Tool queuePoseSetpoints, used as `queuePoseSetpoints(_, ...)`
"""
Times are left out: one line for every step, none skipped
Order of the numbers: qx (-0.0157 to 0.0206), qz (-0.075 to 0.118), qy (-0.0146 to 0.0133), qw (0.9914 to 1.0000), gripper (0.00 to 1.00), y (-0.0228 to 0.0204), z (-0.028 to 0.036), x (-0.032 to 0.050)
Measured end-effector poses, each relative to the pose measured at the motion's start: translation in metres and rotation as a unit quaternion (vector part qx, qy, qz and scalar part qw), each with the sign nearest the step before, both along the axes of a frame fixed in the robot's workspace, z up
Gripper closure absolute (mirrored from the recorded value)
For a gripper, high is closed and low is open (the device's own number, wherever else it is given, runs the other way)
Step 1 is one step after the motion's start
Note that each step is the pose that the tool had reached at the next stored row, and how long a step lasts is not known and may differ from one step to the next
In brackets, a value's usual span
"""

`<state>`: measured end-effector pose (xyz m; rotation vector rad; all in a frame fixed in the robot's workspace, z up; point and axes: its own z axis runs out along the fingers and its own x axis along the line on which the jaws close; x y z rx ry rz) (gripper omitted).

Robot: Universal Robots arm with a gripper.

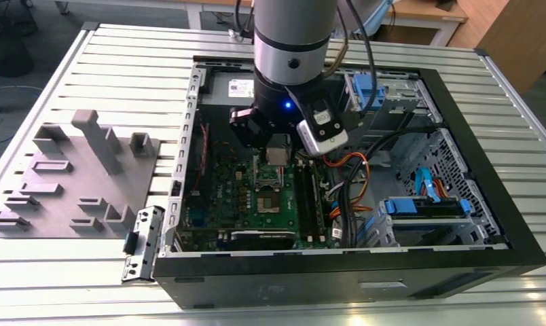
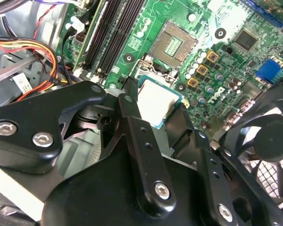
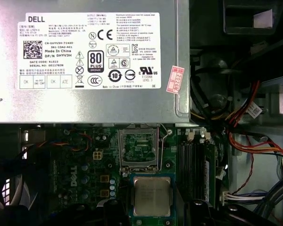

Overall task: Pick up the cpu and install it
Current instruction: 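Pick up the cpu and move it towards the insertion slot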

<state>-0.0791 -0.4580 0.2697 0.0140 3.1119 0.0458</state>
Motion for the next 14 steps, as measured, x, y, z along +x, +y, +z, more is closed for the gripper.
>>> queuePoseSetpoints(0.0000, 0.000, 0.0000, 1.00000, 0.53, 0.0000, -0.0013, 0.0000)
queuePoseSetpoints(0.0000, 0.000, 0.0000, 1.00000, 0.53, 0.0000, -0.0027, -0.0001)
queuePoseSetpoints(0.0000, 0.000, 0.0000, 1.00000, 0.53, 0.0000, -0.0039, -0.0001)
queuePoseSetpoints(0.0000, 0.000, 0.0000, 1.00000, 0.53, 0.0000, -0.0046, -0.0001)
queuePoseSetpoints(-0.0002, 0.000, 0.0001, 1.00000, 0.53, -0.0001, -0.0046, -0.0001)
queuePoseSetpoints(-0.0002, 0.000, 0.0001, 1.00000, 0.53, -0.0001, -0.0046, -0.0001)
queuePoseSetpoints(-0.0002, 0.000, 0.0001, 1.00000, 0.53, 0.0000, -0.0046, -0.0001)
queuePoseSetpoints(-0.0002, 0.000, 0.0001, 1.00000, 0.53, -0.0001, -0.0046, -0.0001)
queuePoseSetpoints(-0.0001, 0.000, 0.0000, 1.00000, 0.53, 0.0000, -0.0047, -0.0001)
queuePoseSetpoints(-0.0002, 0.000, 0.0000, 1.00000, 0.53, 0.0000, -0.0050, -0.0001)
queuePoseSetpoints(-0.0006, 0.000, -0.0001, 1.00000, 0.53, 0.0000, -0.0055, 0.0000)
queuePoseSetpoints(-0.0012, 0.000, 0.0000, 1.00000, 0.53, 0.0000, -0.0061, -0.0001)
queuePoseSetpoints(-0.0018, 0.000, 0.0000, 1.00000, 0.53, 0.0000, -0.0067, -0.0001)
queuePoseSetpoints(-0.0026, 0.000, 0.0000, 1.00000, 0.53, 0.0000, -0.0073, -0.0001)
